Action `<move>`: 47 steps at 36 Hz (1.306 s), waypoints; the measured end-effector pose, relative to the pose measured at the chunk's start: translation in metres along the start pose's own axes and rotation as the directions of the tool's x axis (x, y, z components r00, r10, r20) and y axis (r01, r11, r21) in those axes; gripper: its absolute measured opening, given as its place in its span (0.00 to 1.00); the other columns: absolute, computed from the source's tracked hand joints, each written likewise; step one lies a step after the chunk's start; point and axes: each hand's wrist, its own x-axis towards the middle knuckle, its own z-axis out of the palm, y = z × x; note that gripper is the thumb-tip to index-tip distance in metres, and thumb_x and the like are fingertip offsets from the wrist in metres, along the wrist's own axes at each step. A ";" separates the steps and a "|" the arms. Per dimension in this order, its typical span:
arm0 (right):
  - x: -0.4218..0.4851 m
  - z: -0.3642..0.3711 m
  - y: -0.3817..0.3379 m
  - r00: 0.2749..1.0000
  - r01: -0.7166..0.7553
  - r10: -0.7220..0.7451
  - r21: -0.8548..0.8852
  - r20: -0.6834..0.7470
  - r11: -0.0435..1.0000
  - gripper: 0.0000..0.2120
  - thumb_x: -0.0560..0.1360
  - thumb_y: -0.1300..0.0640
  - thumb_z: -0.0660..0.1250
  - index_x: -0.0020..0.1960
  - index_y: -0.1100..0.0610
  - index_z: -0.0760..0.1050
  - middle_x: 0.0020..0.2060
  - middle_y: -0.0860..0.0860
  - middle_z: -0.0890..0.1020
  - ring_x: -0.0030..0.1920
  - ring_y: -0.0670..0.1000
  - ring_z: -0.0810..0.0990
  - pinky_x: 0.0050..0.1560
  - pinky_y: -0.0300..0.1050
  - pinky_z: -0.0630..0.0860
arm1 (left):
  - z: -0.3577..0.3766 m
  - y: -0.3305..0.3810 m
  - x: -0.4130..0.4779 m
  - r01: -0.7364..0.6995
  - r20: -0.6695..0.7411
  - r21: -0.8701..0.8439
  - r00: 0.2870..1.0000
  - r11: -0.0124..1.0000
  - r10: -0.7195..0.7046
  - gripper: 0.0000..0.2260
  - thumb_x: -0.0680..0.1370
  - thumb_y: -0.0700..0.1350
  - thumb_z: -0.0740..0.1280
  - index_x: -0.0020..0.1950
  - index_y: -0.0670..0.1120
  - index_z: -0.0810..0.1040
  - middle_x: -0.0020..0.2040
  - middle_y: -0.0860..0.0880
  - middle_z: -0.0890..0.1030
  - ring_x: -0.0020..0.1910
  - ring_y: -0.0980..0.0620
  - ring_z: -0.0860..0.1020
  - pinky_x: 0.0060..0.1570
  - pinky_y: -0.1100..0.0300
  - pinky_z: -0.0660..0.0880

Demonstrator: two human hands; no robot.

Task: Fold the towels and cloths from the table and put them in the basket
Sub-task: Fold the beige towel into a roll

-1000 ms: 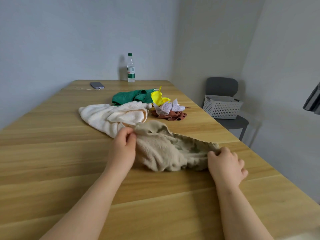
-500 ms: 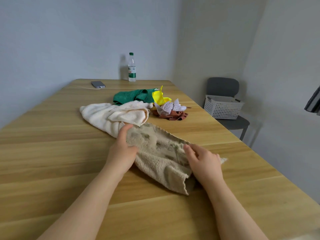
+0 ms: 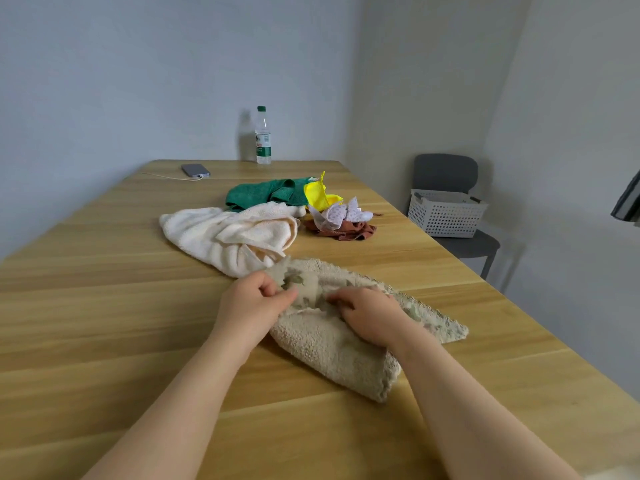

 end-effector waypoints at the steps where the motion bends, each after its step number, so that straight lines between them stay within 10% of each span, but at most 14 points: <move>1: -0.001 0.000 0.002 1.000 -0.031 0.030 -0.014 -0.008 0.999 0.20 0.81 0.56 0.52 0.71 0.42 0.65 0.71 0.46 0.68 0.72 0.52 0.62 0.73 0.56 0.54 | -0.001 -0.001 0.001 -0.004 -0.039 0.030 0.999 1.000 0.005 0.16 0.72 0.41 0.70 0.31 0.46 0.64 0.28 0.52 0.67 0.28 0.54 0.65 0.30 0.60 0.61; 10: -0.019 -0.016 0.037 0.942 -0.336 0.331 -0.164 -0.055 0.927 0.18 0.80 0.45 0.50 0.65 0.49 0.70 0.66 0.47 0.73 0.71 0.54 0.62 0.67 0.59 0.58 | -0.006 -0.004 0.007 0.112 -0.193 0.042 0.976 0.993 -0.102 0.07 0.75 0.34 0.61 0.48 0.45 0.68 0.46 0.49 0.71 0.34 0.53 0.68 0.29 0.60 0.64; 14: -0.027 -0.019 0.036 0.969 -0.223 0.192 -0.208 -0.158 0.952 0.12 0.79 0.47 0.57 0.57 0.50 0.73 0.57 0.49 0.79 0.64 0.54 0.72 0.66 0.54 0.63 | -0.006 -0.001 0.000 -0.053 -0.252 0.370 0.955 0.928 0.155 0.16 0.74 0.31 0.60 0.57 0.47 0.71 0.59 0.46 0.68 0.54 0.46 0.70 0.45 0.57 0.70; 18: -0.026 -0.006 0.029 0.997 0.032 -0.037 -0.072 -0.066 0.997 0.18 0.77 0.46 0.61 0.67 0.43 0.69 0.67 0.41 0.71 0.69 0.49 0.66 0.72 0.56 0.57 | 0.003 0.012 -0.014 -0.424 0.110 0.321 0.905 0.847 0.412 0.10 0.78 0.40 0.62 0.56 0.51 0.76 0.53 0.55 0.72 0.47 0.59 0.74 0.42 0.69 0.69; 21: -0.023 -0.003 0.030 1.000 0.014 -0.014 -0.014 0.018 1.000 0.22 0.77 0.42 0.60 0.69 0.41 0.65 0.71 0.41 0.66 0.71 0.48 0.63 0.73 0.58 0.55 | 0.014 0.016 -0.021 -0.450 0.490 0.311 0.831 0.837 0.265 0.11 0.80 0.51 0.59 0.53 0.49 0.78 0.39 0.57 0.74 0.35 0.62 0.71 0.35 0.70 0.65; 25: -0.025 -0.012 0.032 0.997 -0.036 0.027 0.121 0.072 0.992 0.16 0.76 0.45 0.63 0.64 0.45 0.71 0.55 0.43 0.75 0.54 0.46 0.75 0.57 0.44 0.72 | 0.013 0.019 -0.018 -0.368 0.546 0.474 0.836 0.800 0.061 0.26 0.77 0.64 0.54 0.34 0.44 0.73 0.26 0.52 0.66 0.26 0.54 0.66 0.32 0.59 0.64; 30: -0.034 -0.018 0.045 0.997 -0.059 0.051 0.144 0.057 0.988 0.12 0.78 0.53 0.63 0.61 0.50 0.73 0.42 0.40 0.73 0.41 0.41 0.74 0.37 0.31 0.70 | -0.008 0.024 -0.013 -0.348 0.625 0.589 0.768 0.729 -0.138 0.22 0.76 0.62 0.61 0.30 0.47 0.66 0.24 0.54 0.68 0.23 0.57 0.67 0.27 0.64 0.64; 36: -0.047 -0.021 0.048 0.998 -0.048 0.045 0.059 0.043 0.997 0.17 0.77 0.49 0.63 0.65 0.50 0.71 0.52 0.44 0.74 0.51 0.46 0.73 0.51 0.38 0.71 | -0.021 0.022 -0.021 -0.249 0.553 0.640 0.806 0.727 -0.211 0.17 0.72 0.63 0.66 0.41 0.49 0.74 0.33 0.55 0.80 0.28 0.60 0.77 0.34 0.64 0.72; 39: -0.053 -0.013 0.047 0.997 -0.047 0.045 -0.035 -0.063 0.998 0.20 0.77 0.45 0.61 0.68 0.48 0.68 0.65 0.45 0.71 0.62 0.47 0.71 0.66 0.48 0.67 | -0.009 0.019 -0.025 -0.352 0.423 0.677 0.905 0.647 0.050 0.15 0.74 0.62 0.64 0.58 0.58 0.74 0.50 0.59 0.78 0.46 0.59 0.76 0.48 0.59 0.75; 42: -0.062 -0.002 0.048 0.996 -0.037 0.030 -0.080 -0.082 0.996 0.23 0.79 0.41 0.56 0.72 0.44 0.61 0.73 0.41 0.62 0.73 0.46 0.58 0.74 0.53 0.51 | 0.009 0.011 -0.027 -0.502 0.563 0.607 0.819 0.616 0.111 0.20 0.78 0.58 0.60 0.69 0.60 0.65 0.70 0.59 0.66 0.69 0.55 0.64 0.69 0.53 0.61; 47: -0.077 -0.011 0.057 0.964 -0.232 0.200 -0.182 -0.178 0.956 0.18 0.77 0.37 0.55 0.58 0.46 0.72 0.57 0.44 0.76 0.58 0.48 0.74 0.64 0.50 0.66 | 0.017 0.008 -0.031 -0.527 0.577 0.486 0.792 0.697 0.196 0.17 0.78 0.58 0.59 0.66 0.59 0.70 0.65 0.62 0.70 0.64 0.60 0.67 0.62 0.60 0.66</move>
